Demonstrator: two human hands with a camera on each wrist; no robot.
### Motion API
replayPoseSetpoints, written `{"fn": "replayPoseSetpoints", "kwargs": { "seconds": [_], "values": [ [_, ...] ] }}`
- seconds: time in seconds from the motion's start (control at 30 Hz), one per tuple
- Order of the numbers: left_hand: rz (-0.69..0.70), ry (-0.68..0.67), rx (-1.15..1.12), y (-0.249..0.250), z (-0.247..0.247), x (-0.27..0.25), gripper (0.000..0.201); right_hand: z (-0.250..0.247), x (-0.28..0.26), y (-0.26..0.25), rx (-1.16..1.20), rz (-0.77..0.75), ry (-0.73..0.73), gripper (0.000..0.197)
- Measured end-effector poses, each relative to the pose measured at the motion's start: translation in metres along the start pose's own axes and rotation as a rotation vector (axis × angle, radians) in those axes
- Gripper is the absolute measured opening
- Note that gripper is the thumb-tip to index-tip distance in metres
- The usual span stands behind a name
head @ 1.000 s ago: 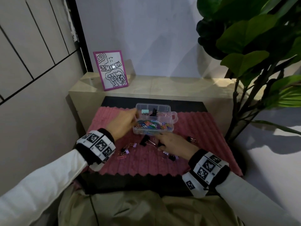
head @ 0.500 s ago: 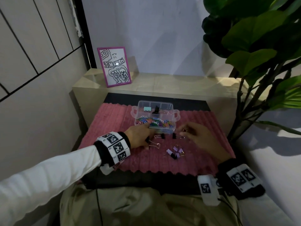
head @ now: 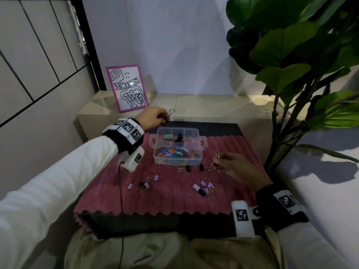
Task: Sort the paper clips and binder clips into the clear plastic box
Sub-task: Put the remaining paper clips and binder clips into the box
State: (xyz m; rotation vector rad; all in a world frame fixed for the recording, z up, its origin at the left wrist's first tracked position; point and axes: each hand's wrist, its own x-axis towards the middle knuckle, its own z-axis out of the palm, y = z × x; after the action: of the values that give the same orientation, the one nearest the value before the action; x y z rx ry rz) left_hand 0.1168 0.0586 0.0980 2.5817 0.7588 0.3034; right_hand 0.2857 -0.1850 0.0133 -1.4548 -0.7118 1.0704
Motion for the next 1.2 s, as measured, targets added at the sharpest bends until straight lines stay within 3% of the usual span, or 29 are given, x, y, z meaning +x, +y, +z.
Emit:
{"fn": "replayPoseSetpoints", "kwargs": {
  "seconds": [0.13,0.23,0.3,0.43,0.57,0.63,0.73,0.87,0.93,1.0,1.1,1.2],
  "values": [
    [0.016,-0.194,0.142,-0.011,0.025,0.020,0.032,-0.009,0.002,-0.007,0.343,0.056,0.044,0.018],
    [-0.039,-0.305,0.017,-0.021,0.034,0.016,0.048,-0.015,0.005,-0.013,0.407,0.085,-0.014,0.022],
    [-0.041,-0.289,-0.112,-0.026,0.031,0.007,0.049,-0.012,0.015,-0.019,0.443,0.089,-0.029,0.027],
    [0.032,-0.196,-0.147,-0.038,0.008,-0.030,0.041,0.014,0.047,-0.042,0.119,-0.005,-0.035,0.020],
    [-0.060,-0.260,0.009,-0.050,0.001,-0.084,0.034,0.050,0.088,-0.058,-0.172,-0.134,0.041,0.017],
    [-0.146,-0.377,0.044,-0.054,0.010,-0.112,0.045,0.061,0.102,-0.061,-0.394,-0.164,0.052,0.016],
    [-0.196,-0.501,0.099,-0.054,0.027,-0.143,0.073,0.063,0.102,-0.061,-0.926,-0.223,-0.049,0.022],
    [-0.166,-0.411,0.166,-0.041,0.048,-0.159,0.081,0.046,0.057,-0.057,-1.060,-0.474,-0.018,0.017],
    [-0.153,-0.393,0.158,-0.032,0.055,-0.156,0.076,0.029,0.028,-0.047,-1.139,-0.410,-0.008,0.011],
    [-0.124,-0.391,0.142,-0.025,0.062,-0.150,0.065,0.018,0.002,-0.033,-1.184,-0.235,-0.096,0.010],
    [-0.023,-0.385,0.164,-0.019,0.067,-0.139,0.049,0.023,-0.018,-0.012,-1.230,-0.063,-0.218,0.039],
    [0.052,-0.339,0.030,-0.019,0.070,-0.136,0.038,0.041,-0.020,0.005,-1.288,-0.016,-0.218,0.062]
  ]
}}
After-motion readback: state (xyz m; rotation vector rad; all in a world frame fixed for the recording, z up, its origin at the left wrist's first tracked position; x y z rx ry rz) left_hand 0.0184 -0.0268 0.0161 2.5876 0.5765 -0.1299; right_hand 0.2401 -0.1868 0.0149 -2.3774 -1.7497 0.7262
